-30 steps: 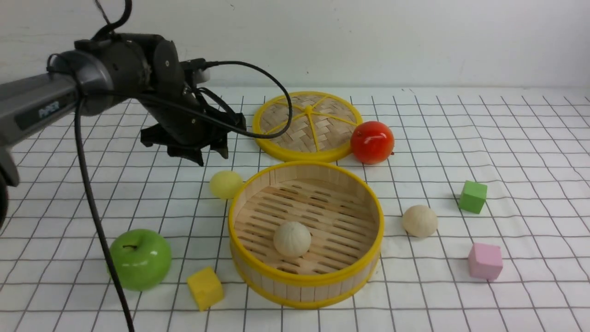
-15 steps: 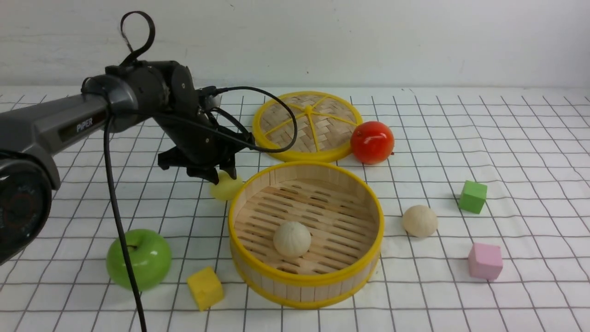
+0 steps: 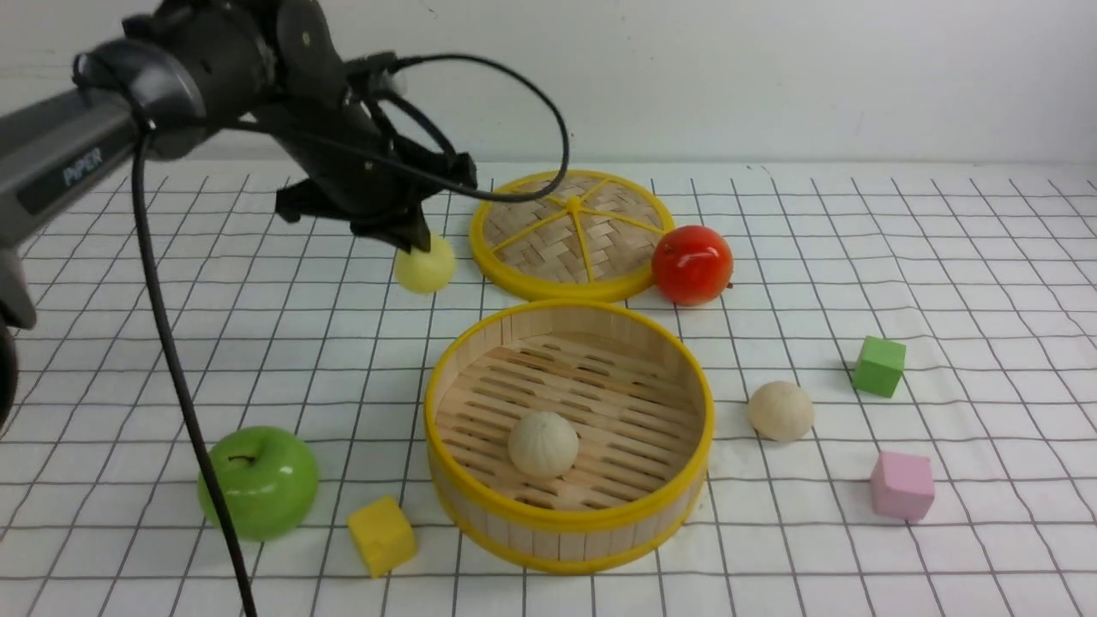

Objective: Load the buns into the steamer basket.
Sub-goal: Use the left arm to put the steamed stuffed bun into the steamer

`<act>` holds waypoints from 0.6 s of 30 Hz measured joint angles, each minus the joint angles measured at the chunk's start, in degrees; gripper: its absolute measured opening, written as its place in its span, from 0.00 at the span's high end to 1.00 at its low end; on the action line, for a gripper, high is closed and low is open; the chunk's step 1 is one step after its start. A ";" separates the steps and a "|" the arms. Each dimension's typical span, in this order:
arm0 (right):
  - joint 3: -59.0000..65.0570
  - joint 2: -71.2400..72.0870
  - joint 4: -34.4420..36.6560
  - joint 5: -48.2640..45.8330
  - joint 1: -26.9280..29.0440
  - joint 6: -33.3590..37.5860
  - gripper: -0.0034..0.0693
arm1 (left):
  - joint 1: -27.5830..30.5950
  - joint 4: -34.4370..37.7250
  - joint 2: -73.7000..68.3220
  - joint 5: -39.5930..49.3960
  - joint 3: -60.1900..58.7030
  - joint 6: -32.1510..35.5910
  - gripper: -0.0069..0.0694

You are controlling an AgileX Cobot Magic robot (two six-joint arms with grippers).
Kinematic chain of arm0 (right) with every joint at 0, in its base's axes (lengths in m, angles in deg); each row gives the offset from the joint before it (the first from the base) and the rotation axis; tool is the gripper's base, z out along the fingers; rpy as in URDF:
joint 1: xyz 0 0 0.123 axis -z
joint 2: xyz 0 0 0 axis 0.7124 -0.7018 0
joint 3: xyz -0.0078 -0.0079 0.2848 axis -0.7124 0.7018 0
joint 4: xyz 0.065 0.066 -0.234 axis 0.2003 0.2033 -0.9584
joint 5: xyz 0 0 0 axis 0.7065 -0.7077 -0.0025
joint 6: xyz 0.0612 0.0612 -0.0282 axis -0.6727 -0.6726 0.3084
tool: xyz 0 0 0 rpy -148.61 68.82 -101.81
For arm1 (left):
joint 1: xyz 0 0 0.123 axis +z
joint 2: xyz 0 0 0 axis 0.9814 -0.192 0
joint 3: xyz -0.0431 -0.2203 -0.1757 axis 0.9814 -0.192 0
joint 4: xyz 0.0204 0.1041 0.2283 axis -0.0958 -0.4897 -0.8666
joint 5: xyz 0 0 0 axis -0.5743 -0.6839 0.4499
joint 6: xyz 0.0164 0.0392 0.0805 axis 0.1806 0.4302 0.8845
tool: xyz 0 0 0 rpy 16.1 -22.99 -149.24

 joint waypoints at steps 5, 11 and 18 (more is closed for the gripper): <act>0.00 0.00 0.00 0.00 0.00 0.00 0.62 | -5.72 0.57 0.16 1.98 -0.11 0.87 0.93; 0.00 0.00 0.00 0.00 0.00 0.00 0.62 | -11.34 -1.63 -6.05 -1.85 -0.68 0.30 0.87; 0.00 0.00 0.00 0.00 0.00 0.00 0.62 | -12.00 -6.59 -8.26 -3.01 -0.87 -5.43 0.56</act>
